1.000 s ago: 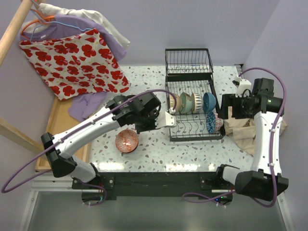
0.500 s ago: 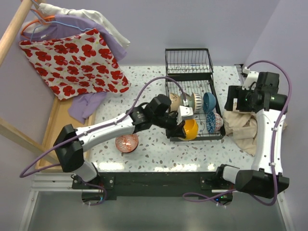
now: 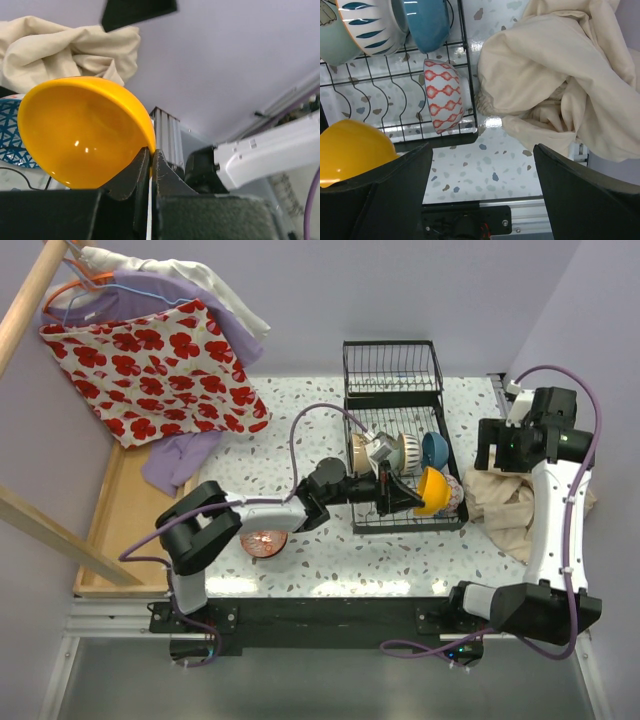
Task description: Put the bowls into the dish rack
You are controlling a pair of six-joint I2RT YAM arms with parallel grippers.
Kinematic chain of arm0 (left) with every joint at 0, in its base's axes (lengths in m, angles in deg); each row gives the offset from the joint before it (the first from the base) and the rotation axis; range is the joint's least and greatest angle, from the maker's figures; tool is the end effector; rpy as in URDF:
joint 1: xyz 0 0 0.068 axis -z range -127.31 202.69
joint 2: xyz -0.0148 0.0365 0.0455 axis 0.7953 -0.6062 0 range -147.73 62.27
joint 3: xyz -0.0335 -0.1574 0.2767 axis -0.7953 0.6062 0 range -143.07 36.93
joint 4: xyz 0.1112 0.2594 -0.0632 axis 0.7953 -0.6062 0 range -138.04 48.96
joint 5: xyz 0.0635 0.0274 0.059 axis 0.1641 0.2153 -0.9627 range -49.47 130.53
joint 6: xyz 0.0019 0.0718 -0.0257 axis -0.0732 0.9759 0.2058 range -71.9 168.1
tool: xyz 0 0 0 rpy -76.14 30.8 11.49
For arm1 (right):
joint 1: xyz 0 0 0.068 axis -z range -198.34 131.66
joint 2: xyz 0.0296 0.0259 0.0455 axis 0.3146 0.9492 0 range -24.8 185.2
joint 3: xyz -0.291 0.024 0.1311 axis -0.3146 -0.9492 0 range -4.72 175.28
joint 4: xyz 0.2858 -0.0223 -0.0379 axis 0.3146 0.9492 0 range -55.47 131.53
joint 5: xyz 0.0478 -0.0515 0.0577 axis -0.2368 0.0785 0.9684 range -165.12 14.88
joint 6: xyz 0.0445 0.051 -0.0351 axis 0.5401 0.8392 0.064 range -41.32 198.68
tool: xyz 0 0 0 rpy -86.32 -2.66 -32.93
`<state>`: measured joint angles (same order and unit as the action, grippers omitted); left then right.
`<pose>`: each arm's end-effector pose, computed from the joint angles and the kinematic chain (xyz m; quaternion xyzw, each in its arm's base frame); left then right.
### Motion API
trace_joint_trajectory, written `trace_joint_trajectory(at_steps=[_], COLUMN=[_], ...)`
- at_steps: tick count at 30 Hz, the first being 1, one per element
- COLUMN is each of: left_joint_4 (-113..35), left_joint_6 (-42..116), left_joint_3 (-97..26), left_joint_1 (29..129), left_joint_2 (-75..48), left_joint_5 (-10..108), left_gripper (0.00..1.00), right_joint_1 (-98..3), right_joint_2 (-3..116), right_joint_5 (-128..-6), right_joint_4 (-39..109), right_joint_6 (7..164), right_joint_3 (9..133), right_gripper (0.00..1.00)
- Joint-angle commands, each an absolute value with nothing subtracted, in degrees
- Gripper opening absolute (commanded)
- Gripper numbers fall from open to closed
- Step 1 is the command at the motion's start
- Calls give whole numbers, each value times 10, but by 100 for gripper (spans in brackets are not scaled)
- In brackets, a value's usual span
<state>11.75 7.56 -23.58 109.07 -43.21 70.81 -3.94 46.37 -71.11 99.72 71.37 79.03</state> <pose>0.2324 -0.4083 0.2810 0.2825 0.6012 -0.6584 0.3540 0.2509 -0.0597 0.4176 0.0473 0.9455 -0.0278 0.3208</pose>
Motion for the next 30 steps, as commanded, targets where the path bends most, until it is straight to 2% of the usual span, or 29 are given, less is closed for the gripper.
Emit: trace_joint_trajectory(at_steps=[1,12,25,30], left_joint_4=[208,163,175,233], left_joint_6=[-47,-210,-261,-242], left_joint_3=[-290,-343,-334,-305], left_joint_1=[1089,1092,1083,1075], left_joint_2=[-464,-548,-586,-565], left_joint_5=[593,532,537,553], left_gripper=[0,0,0,0], right_joint_1=[-37,-37,-36,-36], right_joint_2=[466,488,511,517], right_joint_5=[-735,-742,-745,-741], right_joint_4=[997,1001,997,995], right_joint_6=[713,703,703,707], right_joint_3=[792,797,800,800], right_gripper=[86,86,86,86])
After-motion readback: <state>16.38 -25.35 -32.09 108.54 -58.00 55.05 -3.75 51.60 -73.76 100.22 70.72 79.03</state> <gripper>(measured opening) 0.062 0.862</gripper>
